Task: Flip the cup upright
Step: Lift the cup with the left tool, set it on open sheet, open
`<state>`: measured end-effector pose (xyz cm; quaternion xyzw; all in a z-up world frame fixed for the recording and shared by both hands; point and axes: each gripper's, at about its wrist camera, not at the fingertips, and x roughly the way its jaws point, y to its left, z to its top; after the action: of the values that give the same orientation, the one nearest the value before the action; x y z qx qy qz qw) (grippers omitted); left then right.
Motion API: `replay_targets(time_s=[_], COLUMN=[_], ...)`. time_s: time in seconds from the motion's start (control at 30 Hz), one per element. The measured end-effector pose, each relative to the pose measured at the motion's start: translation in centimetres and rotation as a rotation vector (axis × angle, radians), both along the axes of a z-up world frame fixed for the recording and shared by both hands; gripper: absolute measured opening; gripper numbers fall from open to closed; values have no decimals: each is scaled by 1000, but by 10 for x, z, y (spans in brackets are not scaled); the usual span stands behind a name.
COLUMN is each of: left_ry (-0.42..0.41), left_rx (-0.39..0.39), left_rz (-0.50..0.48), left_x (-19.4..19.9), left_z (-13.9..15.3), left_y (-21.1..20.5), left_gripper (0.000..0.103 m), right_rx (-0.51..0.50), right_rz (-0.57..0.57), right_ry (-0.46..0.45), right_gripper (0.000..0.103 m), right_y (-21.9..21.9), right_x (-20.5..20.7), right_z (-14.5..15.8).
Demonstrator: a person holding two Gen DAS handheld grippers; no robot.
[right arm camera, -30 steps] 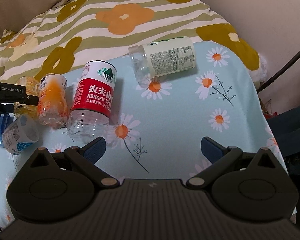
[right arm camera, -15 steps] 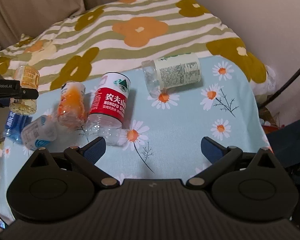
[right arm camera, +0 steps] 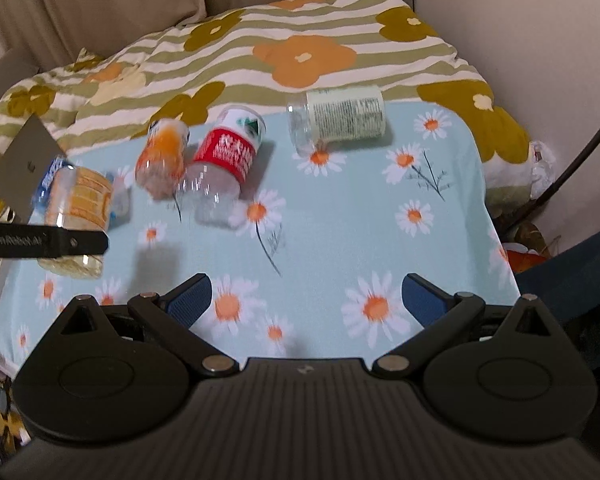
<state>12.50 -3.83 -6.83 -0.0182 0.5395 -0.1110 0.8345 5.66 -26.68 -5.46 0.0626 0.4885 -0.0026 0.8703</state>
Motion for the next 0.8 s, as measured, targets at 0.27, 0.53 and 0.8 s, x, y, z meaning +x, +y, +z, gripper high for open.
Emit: replay_targets(time_s=[0.27,0.53,0.8], left_ry=[44,62,25], left_rx=[18,44,65], left_rz=[-27,-34,-32], left_x=[-26,-26,-29], left_z=[-41,-68,-67], left_y=[-22,-34,-38], left_gripper=[66,66,87], right_rx=[-4,-11,-14], right_rz=[12,28,32], right_ry=[42,62,68], right_gripper=[103,103,103], right_y=[-8,-9,-12], right_x=[-23,-30,-34], right_z=[-19,-27,-29])
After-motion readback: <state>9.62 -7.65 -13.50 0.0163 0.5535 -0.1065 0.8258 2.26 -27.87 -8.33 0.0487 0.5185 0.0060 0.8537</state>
